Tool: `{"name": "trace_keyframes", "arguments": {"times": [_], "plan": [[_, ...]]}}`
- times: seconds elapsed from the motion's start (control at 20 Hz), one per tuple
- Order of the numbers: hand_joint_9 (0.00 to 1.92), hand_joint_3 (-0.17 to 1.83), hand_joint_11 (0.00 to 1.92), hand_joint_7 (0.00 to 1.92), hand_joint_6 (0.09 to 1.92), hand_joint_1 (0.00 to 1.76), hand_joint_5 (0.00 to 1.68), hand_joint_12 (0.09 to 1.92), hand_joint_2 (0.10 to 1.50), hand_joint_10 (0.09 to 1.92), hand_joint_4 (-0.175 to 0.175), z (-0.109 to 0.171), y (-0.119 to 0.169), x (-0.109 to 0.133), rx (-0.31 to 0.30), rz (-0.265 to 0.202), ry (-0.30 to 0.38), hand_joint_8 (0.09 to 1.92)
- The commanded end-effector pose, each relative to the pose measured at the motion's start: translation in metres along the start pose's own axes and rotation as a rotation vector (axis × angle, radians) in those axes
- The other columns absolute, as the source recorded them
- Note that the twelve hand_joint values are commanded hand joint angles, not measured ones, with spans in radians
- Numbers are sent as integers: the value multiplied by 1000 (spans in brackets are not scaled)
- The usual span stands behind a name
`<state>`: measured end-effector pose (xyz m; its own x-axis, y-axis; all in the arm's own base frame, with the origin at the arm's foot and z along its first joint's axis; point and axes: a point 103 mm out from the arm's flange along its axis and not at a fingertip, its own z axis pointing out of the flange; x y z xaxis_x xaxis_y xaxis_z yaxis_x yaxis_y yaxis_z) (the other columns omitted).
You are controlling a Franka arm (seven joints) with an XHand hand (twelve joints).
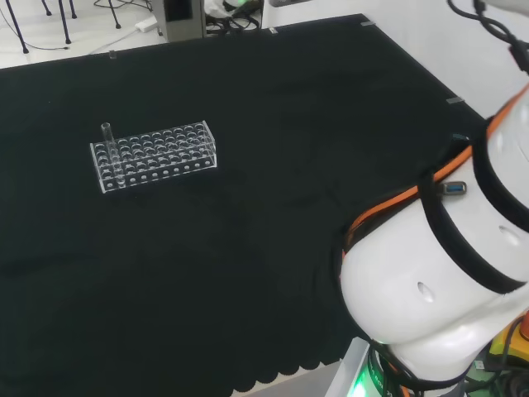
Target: Pick up the test tube.
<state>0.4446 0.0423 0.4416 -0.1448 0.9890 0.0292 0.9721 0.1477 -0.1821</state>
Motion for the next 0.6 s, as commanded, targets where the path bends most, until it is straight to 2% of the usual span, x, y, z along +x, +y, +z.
{"name": "trace_keyframes", "arguments": {"times": [0.05, 0.35, 0.6], "plan": [[405, 538, 0, 345, 232, 830, 392, 1593, 697, 949, -108, 18, 72, 33, 54, -62, -3, 850], [411, 546, 0, 351, 234, 836, 392, 1596, 695, 947, -109, 40, 122, 60, 100, -98, -6, 849], [416, 552, 1, 354, 236, 845, 393, 1597, 693, 946, -109, 71, 158, 90, 158, -146, -24, 848]]}}
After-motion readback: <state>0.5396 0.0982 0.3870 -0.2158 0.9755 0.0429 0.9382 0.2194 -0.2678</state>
